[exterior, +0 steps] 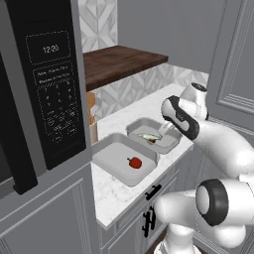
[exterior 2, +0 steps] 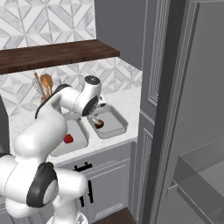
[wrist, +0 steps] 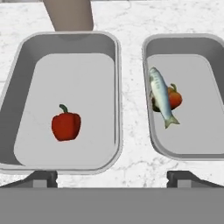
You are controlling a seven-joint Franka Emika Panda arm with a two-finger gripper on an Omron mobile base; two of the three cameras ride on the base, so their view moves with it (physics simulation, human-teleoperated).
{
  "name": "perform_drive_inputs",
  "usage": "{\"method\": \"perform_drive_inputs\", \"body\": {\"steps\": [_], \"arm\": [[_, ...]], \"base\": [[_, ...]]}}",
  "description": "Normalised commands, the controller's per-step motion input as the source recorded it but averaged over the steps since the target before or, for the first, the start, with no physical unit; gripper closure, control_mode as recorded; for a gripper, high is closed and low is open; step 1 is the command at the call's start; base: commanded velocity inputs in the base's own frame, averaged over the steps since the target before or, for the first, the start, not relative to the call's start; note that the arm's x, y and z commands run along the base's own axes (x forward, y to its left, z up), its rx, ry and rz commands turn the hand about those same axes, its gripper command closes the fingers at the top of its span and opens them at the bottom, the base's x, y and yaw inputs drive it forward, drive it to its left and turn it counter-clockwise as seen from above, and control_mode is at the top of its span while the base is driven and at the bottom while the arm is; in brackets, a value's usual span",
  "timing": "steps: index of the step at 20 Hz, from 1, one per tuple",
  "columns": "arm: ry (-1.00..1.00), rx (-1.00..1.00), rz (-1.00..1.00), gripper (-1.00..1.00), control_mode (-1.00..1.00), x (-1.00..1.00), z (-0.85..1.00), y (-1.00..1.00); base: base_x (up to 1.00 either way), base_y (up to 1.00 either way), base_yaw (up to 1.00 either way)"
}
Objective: Place one bell pepper and one fish in each tupperware on the nearby counter, to pack two identical lunches.
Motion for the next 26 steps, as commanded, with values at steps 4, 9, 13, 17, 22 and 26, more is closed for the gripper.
{"method": "perform_drive_inputs", "body": {"steps": [4,9,13,17,22,26], "arm": [[0.00,-0.04,0.00,-1.00,-1.00,-0.60,-0.03,0.10],[0.03,-0.02,0.02,-1.00,-1.00,-0.10,-0.09,0.14],[0.01,-0.01,0.00,-1.00,-1.00,0.00,-0.03,0.05],[-0.04,0.00,0.01,-1.00,-1.00,-0.40,-0.07,0.01],[0.00,0.00,0.00,-1.00,1.00,0.00,0.00,0.00],[0.00,0.00,0.00,-1.00,1.00,0.00,0.00,0.00]], "base": [[0.00,0.00,0.00],[0.00,0.00,0.00],[0.00,0.00,0.00],[0.00,0.00,0.00],[-1.00,0.22,0.01],[-1.00,0.60,-0.03]]}}
